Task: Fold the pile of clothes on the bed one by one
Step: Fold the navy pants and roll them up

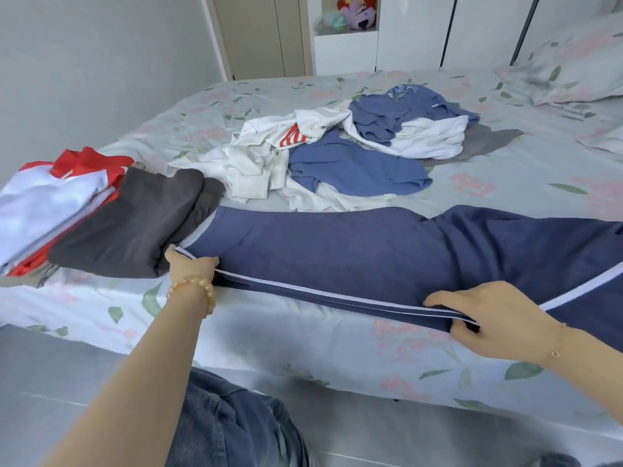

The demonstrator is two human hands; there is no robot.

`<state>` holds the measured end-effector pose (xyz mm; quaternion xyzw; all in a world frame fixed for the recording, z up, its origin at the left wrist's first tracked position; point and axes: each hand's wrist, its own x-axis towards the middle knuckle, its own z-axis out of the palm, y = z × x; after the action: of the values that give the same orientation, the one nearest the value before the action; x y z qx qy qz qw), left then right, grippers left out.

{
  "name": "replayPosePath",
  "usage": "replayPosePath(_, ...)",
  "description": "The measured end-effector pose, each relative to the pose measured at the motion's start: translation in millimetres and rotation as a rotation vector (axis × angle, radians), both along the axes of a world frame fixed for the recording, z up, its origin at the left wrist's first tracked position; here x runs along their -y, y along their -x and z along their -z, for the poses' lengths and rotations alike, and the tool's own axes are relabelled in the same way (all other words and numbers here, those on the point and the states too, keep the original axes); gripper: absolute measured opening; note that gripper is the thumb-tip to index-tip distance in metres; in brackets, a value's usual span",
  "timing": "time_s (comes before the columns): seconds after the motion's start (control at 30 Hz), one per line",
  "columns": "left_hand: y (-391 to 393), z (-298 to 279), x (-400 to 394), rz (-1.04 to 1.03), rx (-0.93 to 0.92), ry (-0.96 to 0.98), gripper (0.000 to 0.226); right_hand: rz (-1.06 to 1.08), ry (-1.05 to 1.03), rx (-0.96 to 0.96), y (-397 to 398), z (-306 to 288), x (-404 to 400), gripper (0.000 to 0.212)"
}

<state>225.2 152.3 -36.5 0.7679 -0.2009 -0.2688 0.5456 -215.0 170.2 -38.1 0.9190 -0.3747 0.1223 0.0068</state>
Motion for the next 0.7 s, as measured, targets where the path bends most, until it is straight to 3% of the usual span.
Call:
replayPosePath(0.1, 12.6, -7.6, -5.8, 0.075, 0.336, -0.111, 0.093, -0.008, -0.006, -0.004, 0.2, -0.7, -0.9, 0.035)
replayPosePath(0.17, 25.4, -9.9, -7.5, 0.097, 0.665, -0.259, 0.092, -0.019, -0.022, 0.007, 2.6, -0.7, -2.8, 0.032)
replayPosePath(0.23, 37.8, -8.2, -4.1, 0.200, 0.972, -0.447, 0.080, -0.026, -0.034, 0.028, 7.9, -3.7, -5.1, 0.030)
replayPosePath(0.27, 47.1, -8.9, -0.9, 0.304, 1.032, -0.503, 0.071, -0.015, -0.030, 0.040, 11.8, -6.9, -5.5, 0.031)
replayPosePath(0.4, 119.9, -8.3, 5.9, 0.729, 1.073, -0.439, 0.052, 0.136, -0.028, 0.086, 44.2, -19.0, -2.2, 0.039)
replayPosePath(0.47, 167.5, -2.7, 8.0, 0.921, 1.126, -0.343, 0.051, 0.255, -0.067, 0.091, 70.4, -22.1, 1.6, 0.042)
replayPosePath(0.57, 237.4, 5.4, 12.8, 1.184, 1.112, -0.355, 0.057, 0.435, -0.147, 0.091, 114.2, -20.3, 6.6, 0.051)
replayPosePath(0.7, 323.4, 6.0, 21.9, 1.383, 1.127, -0.352, 0.059, 0.615, -0.163, 0.043, 167.0, -12.9, 5.5, 0.075)
